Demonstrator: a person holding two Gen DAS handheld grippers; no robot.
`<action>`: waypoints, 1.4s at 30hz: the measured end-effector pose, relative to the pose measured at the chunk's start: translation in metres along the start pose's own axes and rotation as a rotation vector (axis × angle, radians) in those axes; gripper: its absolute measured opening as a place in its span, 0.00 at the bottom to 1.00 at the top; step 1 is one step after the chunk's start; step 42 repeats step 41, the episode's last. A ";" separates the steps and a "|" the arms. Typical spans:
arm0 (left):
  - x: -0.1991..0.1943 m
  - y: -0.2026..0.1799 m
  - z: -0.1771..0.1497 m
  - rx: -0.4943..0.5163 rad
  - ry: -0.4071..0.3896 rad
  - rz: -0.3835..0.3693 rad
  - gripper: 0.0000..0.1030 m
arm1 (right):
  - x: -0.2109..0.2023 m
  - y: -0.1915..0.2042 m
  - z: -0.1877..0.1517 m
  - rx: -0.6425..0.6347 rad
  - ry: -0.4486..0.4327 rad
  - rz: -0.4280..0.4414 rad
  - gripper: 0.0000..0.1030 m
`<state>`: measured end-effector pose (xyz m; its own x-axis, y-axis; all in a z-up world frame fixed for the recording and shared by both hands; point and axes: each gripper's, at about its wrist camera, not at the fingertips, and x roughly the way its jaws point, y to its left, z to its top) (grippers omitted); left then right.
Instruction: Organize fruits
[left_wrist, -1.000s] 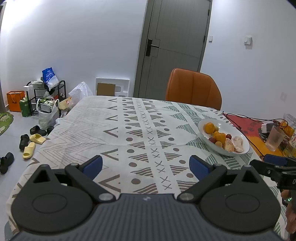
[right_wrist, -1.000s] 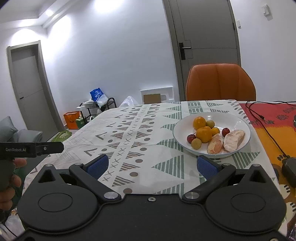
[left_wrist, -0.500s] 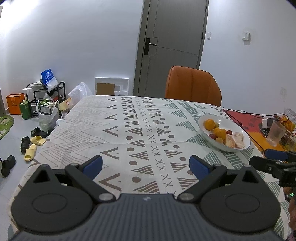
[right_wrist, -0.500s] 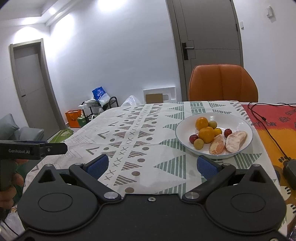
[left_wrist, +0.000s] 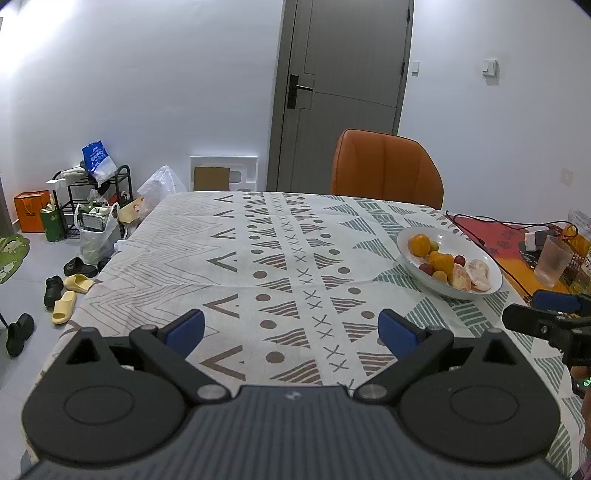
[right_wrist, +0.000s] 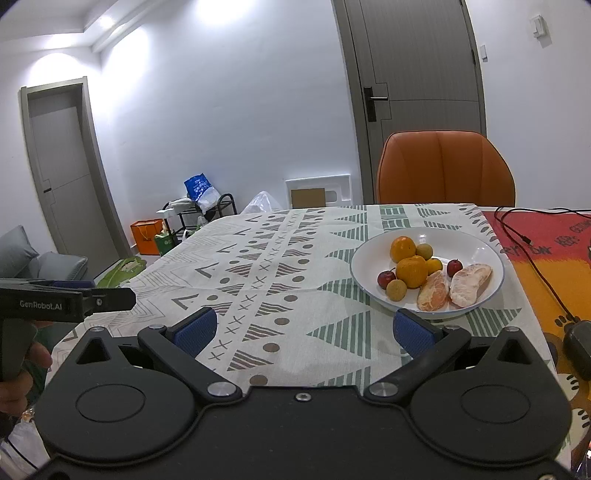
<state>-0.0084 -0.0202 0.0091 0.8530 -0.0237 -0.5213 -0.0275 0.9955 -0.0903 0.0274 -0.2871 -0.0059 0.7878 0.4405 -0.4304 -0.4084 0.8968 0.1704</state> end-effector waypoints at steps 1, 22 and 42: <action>0.000 0.000 0.000 0.002 0.001 -0.003 0.97 | 0.000 0.000 0.001 0.000 -0.001 -0.001 1.00; 0.000 -0.004 -0.002 0.021 0.005 -0.003 0.97 | 0.000 -0.001 0.001 -0.007 -0.002 -0.002 1.00; -0.001 -0.003 -0.004 0.026 -0.001 -0.004 0.97 | 0.001 0.000 -0.002 -0.005 0.003 -0.010 1.00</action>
